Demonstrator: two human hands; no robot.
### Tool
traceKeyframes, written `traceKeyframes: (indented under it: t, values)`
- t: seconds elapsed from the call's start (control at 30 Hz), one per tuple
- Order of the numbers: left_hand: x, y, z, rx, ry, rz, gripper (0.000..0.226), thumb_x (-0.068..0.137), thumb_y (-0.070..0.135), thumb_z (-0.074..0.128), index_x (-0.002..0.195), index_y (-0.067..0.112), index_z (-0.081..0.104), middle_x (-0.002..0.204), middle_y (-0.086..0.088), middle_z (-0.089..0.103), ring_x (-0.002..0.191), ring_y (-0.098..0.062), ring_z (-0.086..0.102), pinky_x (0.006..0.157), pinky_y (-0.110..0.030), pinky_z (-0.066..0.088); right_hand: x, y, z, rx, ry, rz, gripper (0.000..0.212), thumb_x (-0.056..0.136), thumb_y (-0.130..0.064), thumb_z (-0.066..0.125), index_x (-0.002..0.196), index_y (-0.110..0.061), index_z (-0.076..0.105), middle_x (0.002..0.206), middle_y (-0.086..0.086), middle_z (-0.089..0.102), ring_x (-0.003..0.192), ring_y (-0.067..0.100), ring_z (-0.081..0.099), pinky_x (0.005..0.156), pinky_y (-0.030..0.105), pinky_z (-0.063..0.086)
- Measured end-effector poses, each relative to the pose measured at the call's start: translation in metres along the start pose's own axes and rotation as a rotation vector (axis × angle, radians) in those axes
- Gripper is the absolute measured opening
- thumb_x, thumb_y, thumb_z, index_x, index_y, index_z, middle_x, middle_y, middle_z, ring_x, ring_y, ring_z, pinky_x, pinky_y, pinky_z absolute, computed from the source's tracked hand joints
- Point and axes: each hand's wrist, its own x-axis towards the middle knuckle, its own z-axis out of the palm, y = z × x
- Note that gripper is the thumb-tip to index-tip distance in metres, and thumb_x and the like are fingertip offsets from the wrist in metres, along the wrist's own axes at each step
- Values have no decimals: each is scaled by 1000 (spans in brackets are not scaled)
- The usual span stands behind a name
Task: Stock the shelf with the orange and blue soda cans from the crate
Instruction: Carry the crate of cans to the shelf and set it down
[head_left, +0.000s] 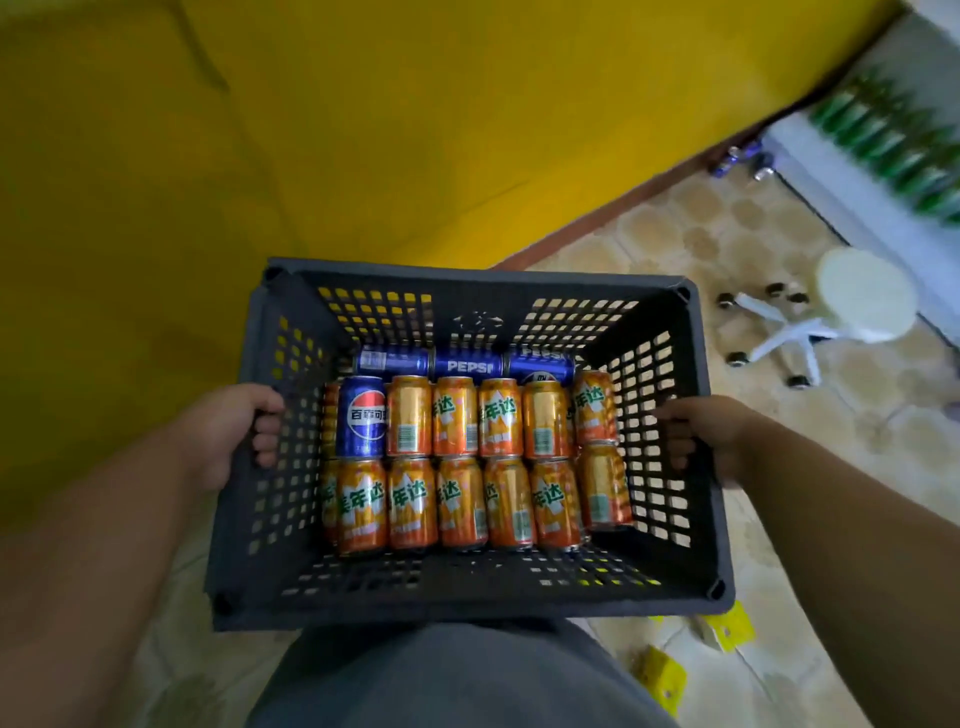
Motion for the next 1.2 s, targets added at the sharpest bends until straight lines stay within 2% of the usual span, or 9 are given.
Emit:
traceKeyframes:
  t: [0.13,0.33,0.53,0.8,1.03,1.2]
  values:
    - [40,66,76,146,-160,23,25,90,8,37,69,22,35,43,7,28,32,-10,24,34,-19,26,-4,16,-57,195,101,2,33,98,-10,50,70,-20,37,54,-3,25,44,13,21,44,25,23]
    - [79,152,189,383,-368,28,24,89,7,36,69,21,36,42,6,28,31,-10,25,32,-19,27,-25,41,-106,479,293,31,33,98,-10,50,69,-20,37,55,-2,22,42,12,20,41,24,22]
    - [84,219,309,654,-470,108,26,89,8,37,66,21,36,43,6,28,34,-11,23,37,-19,25,-24,69,-138,733,382,92,33,97,-10,50,70,-21,36,51,-4,24,41,12,20,42,25,22]
    - [103,227,454,877,-499,110,27,88,9,39,64,21,34,47,5,26,35,-12,22,38,-23,24,12,103,-200,906,388,188,29,97,-10,51,71,-18,43,52,-4,28,44,12,22,46,26,23]
    - [100,221,579,889,-520,30,25,89,10,39,67,20,37,45,5,28,34,-12,24,34,-21,27,34,95,-316,911,366,230,35,97,-12,52,64,-17,41,45,-4,31,40,12,23,48,26,22]
    - [100,239,674,881,-552,50,25,90,10,40,67,20,38,48,4,28,37,-13,24,38,-22,27,53,68,-401,918,407,209,37,99,-12,49,64,-17,40,44,-5,29,37,11,22,46,25,22]
